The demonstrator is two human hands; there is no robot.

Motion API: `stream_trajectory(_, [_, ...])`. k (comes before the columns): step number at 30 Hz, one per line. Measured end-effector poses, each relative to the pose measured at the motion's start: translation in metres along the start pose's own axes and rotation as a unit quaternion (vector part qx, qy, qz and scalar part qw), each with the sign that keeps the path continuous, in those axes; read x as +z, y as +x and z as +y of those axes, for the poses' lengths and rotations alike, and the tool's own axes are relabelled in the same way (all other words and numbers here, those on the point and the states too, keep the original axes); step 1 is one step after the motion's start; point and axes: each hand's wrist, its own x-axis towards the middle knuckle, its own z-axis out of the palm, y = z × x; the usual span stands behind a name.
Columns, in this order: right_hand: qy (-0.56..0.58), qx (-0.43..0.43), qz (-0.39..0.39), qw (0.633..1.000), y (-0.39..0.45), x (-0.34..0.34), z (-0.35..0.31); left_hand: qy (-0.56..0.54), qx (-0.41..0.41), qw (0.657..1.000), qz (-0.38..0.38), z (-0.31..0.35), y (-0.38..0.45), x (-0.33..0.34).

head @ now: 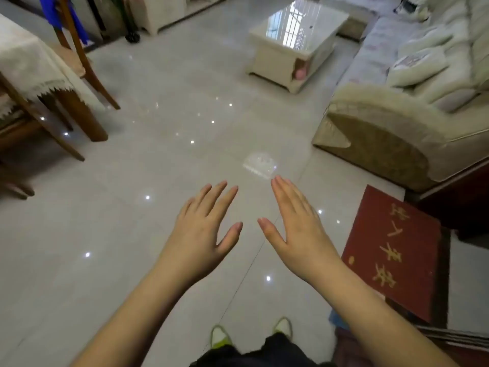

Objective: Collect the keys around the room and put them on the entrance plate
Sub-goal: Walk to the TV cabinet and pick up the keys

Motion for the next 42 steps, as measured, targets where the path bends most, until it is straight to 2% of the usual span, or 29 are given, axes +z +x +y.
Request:
stream_trajectory(4, [-0.032,0.011,-0.043,0.999,0.000,0.012,-0.001,0.010,-0.020,1.000,0.013,-0.012,-0.010,0.012])
stream_trajectory(9, [-0.021,0.016,-0.051,0.998,0.008,0.020,0.004,0.046,-0.035,0.998,-0.011,-0.020,-0.004,0.025])
stream_trajectory(17, [0.004,0.012,-0.056,0.998,0.072,0.020,0.041,0.070,-0.048,0.995,-0.046,-0.021,0.069,0.045])
stream_trajectory(24, [0.015,-0.008,-0.061,0.998,0.154,0.002,0.100,0.093,-0.068,0.992,-0.047,-0.015,0.171,0.051])
stream_trajectory(31, [0.011,-0.041,-0.040,0.998,0.253,-0.024,0.145,0.135,-0.011,0.989,-0.062,-0.021,0.275,0.029])
stream_trajectory(37, [0.028,-0.060,-0.036,0.997,0.341,-0.027,0.145,0.140,-0.058,0.988,-0.020,-0.061,0.344,0.007])
stream_trajectory(42, [0.023,-0.074,-0.018,0.997,0.430,-0.015,0.123,0.129,-0.095,0.987,0.015,-0.131,0.404,-0.019])
